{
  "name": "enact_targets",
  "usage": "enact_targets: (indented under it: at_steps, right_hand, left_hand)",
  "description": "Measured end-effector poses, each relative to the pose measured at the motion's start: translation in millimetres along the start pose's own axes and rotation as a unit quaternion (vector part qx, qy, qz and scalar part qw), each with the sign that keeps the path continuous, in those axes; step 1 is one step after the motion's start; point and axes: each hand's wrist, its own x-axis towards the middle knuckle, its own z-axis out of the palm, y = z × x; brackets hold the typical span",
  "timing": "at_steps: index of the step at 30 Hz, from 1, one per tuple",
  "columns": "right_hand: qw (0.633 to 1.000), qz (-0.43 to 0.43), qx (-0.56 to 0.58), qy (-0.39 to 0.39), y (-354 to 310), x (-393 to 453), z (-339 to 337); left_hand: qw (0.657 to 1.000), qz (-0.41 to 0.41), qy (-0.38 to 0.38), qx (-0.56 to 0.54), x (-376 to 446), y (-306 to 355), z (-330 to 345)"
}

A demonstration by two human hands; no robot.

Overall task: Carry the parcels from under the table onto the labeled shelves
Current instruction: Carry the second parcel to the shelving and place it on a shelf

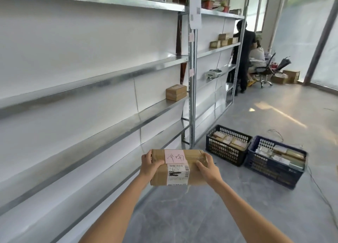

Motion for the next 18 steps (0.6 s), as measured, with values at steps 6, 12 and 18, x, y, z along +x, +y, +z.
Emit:
enact_targets:
  at_steps: [6,12,18]
  right_hand:
    - [1.0,0.017,0.02,0.013,-9.5,110.5,-59.8]
    - [0.999,0.025,0.046,0.008,-21.1,202.9,-102.6]
    - [0.999,-0.034,0.029,0.019,-43.4,302.9,-130.2]
  left_hand:
    - [0.999,0.029,-0.035,-0.003,119.2,36.3,68.9]
    - [0.999,0.025,-0.031,-0.011,205.7,70.6,118.6]
    - [0.998,0.05,-0.027,-0.033,288.5,126.8,149.1]
